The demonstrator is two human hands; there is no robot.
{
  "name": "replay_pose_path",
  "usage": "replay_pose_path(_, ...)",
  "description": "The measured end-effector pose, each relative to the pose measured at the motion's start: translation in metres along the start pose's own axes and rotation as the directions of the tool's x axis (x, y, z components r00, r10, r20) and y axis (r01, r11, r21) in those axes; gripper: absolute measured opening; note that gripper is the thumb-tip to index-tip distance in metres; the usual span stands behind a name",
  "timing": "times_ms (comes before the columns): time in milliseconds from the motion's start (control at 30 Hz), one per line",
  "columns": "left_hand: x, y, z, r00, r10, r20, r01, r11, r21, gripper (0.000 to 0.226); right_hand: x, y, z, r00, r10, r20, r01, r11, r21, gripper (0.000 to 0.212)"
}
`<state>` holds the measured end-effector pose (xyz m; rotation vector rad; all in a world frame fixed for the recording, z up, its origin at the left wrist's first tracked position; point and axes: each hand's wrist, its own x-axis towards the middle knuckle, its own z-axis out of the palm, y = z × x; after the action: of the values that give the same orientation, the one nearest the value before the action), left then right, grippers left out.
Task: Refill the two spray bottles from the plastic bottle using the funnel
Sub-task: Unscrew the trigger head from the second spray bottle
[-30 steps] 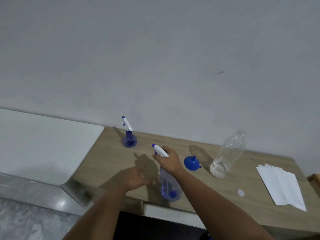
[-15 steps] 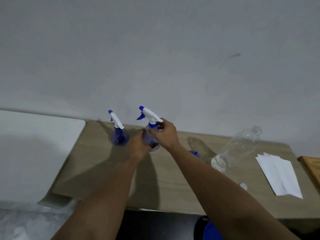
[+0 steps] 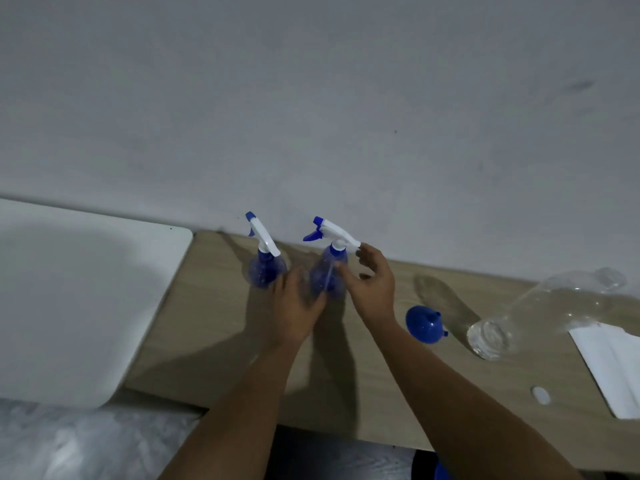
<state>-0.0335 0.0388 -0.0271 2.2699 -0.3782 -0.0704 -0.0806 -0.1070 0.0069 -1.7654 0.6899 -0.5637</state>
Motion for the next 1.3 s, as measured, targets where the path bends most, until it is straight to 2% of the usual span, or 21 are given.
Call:
replay_pose_path(67, -0.012, -0.016, -0.015, 0.994, -0.042, -0.100, 0.046, 0.998, 0.042, 0.056, -0.024, 0.009, -0.003, 0.994, 0.011, -0.105, -0.004, 0.998, 0.061, 0.020)
replay_pose_path(100, -0.013, -0.025, -0.021, 0.990, -0.044, -0.133, 0.056, 0.995, 0.083, 0.059, -0.035, 0.012, -0.001, 0.997, 0.012, -0.074, -0.008, 0.998, 0.060, 0.013)
replay_pose_path(200, 0.007, -0.050, -0.043, 0.989, -0.072, -0.127, 0.102, 0.963, 0.249, 0.074, -0.046, 0.011, 0.027, 0.988, 0.056, 0.143, -0.055, 0.998, -0.014, 0.014)
replay_pose_path(233, 0.018, -0.056, -0.050, 0.993, -0.068, -0.101, 0.094, 0.953, 0.288, 0.074, -0.042, 0.008, 0.042, 0.972, 0.072, 0.222, -0.066, 0.997, -0.035, 0.017)
replay_pose_path(300, 0.042, -0.063, -0.060, 0.998, -0.068, 0.003, 0.064, 0.958, 0.279, 0.063, -0.026, -0.002, 0.076, 0.932, 0.116, 0.343, -0.083, 0.991, -0.110, 0.042)
replay_pose_path(367, 0.059, -0.065, -0.063, 0.990, -0.072, 0.119, 0.047, 0.979, 0.197, 0.045, -0.008, -0.013, 0.109, 0.917, 0.137, 0.374, -0.101, 0.988, -0.116, 0.064)
replay_pose_path(400, 0.063, -0.067, -0.063, 0.985, -0.073, 0.156, 0.045, 0.984, 0.174, 0.039, -0.002, -0.017, 0.123, 0.918, 0.132, 0.373, -0.106, 0.990, -0.091, 0.068)
replay_pose_path(467, 0.065, -0.070, -0.062, 0.976, -0.091, 0.196, 0.055, 0.982, 0.182, 0.027, 0.006, -0.023, 0.141, 0.932, 0.103, 0.349, -0.085, 0.994, -0.065, 0.057)
replay_pose_path(600, 0.048, -0.065, -0.069, 0.977, -0.125, 0.170, 0.096, 0.980, 0.173, 0.013, -0.001, -0.027, 0.148, 0.942, 0.080, 0.325, -0.064, 0.996, -0.061, 0.013)
replay_pose_path(667, 0.033, -0.059, -0.079, 0.978, -0.133, 0.162, 0.111, 0.985, 0.135, 0.013, -0.012, -0.028, 0.137, 0.929, 0.092, 0.359, -0.071, 0.995, -0.072, 0.020)
replay_pose_path(700, 0.023, -0.054, -0.086, 0.974, -0.124, 0.189, 0.103, 0.988, 0.114, 0.021, -0.018, -0.028, 0.129, 0.923, 0.083, 0.376, -0.060, 0.996, -0.072, 0.021)
replay_pose_path(767, 0.004, -0.041, -0.099, 0.966, -0.071, 0.250, 0.045, 0.993, 0.109, 0.033, -0.032, -0.028, 0.108, 0.915, 0.059, 0.400, -0.037, 0.997, -0.061, 0.017)
replay_pose_path(833, -0.016, -0.021, -0.108, 0.959, 0.002, 0.284, -0.033, 0.994, 0.102, 0.038, -0.047, -0.032, 0.080, 0.910, 0.031, 0.413, -0.016, 0.999, -0.040, 0.023)
replay_pose_path(900, -0.038, 0.004, -0.105, 0.943, 0.055, 0.329, -0.066, 0.998, 0.023, 0.044, -0.062, -0.034, 0.049, 0.916, 0.036, 0.399, -0.031, 0.999, -0.019, 0.028)
replay_pose_path(1067, -0.085, 0.057, -0.054, 0.879, 0.111, 0.464, -0.125, 0.992, 0.001, 0.052, -0.092, -0.019, -0.041, 0.961, 0.003, 0.275, -0.013, 0.999, 0.035, 0.020)
replay_pose_path(1167, -0.107, 0.085, -0.008, 0.819, 0.150, 0.554, -0.149, 0.988, -0.048, 0.049, -0.100, -0.002, -0.096, 0.974, 0.020, 0.224, -0.027, 0.999, 0.030, 0.025)
replay_pose_path(1300, -0.133, 0.111, 0.050, 0.796, 0.162, 0.583, -0.127, 0.987, -0.099, 0.048, -0.106, 0.028, -0.164, 0.987, 0.064, 0.147, -0.065, 0.998, 0.003, 0.028)
